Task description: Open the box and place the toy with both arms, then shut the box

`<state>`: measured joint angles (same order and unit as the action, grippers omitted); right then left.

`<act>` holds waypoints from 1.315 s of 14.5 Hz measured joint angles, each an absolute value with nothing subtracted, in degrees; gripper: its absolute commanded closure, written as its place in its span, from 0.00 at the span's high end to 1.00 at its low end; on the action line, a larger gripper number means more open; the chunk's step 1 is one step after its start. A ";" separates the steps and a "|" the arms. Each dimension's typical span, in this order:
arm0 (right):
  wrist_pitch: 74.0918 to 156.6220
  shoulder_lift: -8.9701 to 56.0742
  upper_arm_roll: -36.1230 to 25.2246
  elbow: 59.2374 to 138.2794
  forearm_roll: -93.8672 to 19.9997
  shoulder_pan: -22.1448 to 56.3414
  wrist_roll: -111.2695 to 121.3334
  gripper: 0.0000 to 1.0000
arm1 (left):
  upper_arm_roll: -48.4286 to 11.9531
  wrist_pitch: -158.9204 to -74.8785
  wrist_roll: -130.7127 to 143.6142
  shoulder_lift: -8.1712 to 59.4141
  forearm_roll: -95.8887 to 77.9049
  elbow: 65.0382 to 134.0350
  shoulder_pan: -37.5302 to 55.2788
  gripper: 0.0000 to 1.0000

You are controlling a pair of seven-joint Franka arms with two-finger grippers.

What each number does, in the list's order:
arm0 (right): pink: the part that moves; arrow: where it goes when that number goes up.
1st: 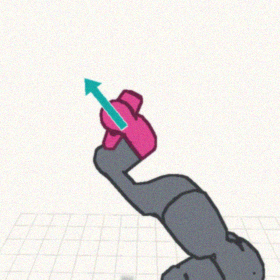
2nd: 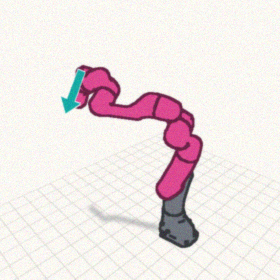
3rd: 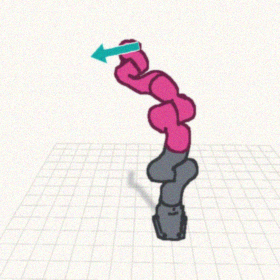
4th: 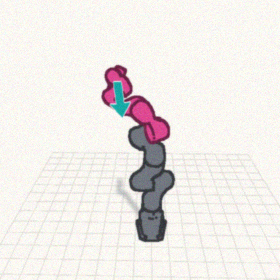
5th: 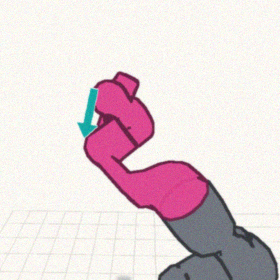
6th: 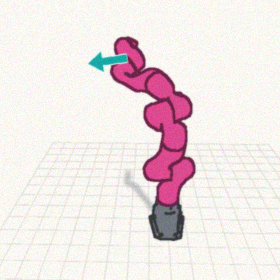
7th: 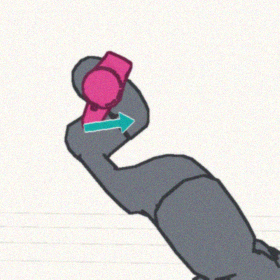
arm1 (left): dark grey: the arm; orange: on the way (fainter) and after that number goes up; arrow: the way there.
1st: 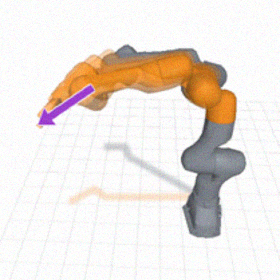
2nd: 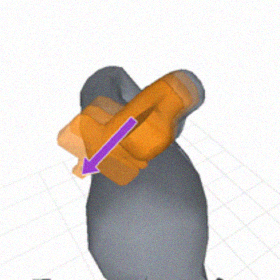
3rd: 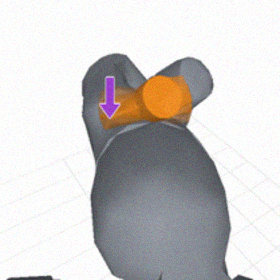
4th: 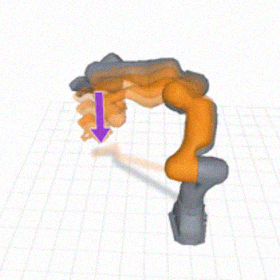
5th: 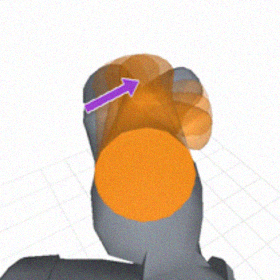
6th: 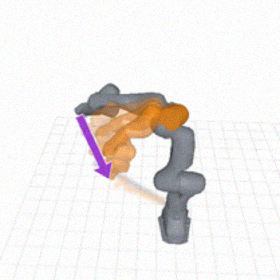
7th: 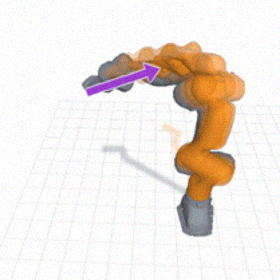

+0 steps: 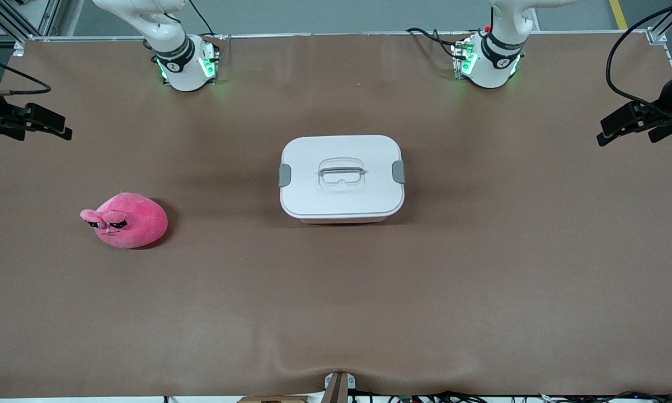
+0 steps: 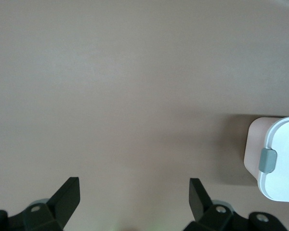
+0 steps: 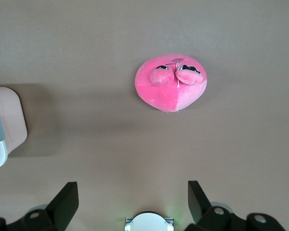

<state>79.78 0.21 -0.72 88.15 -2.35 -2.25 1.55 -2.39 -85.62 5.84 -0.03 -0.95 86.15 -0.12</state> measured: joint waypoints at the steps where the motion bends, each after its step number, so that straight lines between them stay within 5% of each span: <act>1: 79.78 0.21 -0.71 88.14 -2.35 -2.25 1.55 1.00 | -2.40 -85.62 5.84 -0.01 -0.95 86.15 -0.11 1.00; 19: 80.46 0.39 -0.71 88.35 -2.35 -2.25 1.55 1.00 | -0.53 -85.92 9.45 2.63 -1.99 85.57 0.16 1.00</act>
